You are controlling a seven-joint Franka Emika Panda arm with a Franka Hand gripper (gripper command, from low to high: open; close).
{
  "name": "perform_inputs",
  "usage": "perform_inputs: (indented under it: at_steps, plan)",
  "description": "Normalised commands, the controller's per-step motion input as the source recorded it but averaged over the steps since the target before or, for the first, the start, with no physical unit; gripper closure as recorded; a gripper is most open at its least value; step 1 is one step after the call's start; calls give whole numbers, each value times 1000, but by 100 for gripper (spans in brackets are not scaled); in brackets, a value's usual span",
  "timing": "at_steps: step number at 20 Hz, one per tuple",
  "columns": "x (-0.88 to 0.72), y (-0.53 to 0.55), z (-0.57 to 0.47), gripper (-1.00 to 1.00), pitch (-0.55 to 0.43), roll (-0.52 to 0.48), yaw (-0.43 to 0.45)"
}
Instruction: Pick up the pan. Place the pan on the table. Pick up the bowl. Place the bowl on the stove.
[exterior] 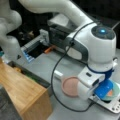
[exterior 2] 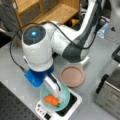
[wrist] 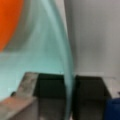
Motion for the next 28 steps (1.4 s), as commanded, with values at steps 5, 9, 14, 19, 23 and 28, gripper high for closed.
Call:
perform_inputs:
  at_steps: [5, 9, 14, 19, 23, 28]
  plan:
    - [-72, 129, -152, 100, -129, -262, 13]
    - [-93, 115, -125, 100, -115, -262, 13]
    - [-110, 115, -103, -100, -115, -263, 17]
    - [-155, 105, -83, -100, -130, -246, 42]
    - [-214, 68, -51, -100, -128, -251, 46]
    - [-280, -25, 4, -100, -111, -268, 64]
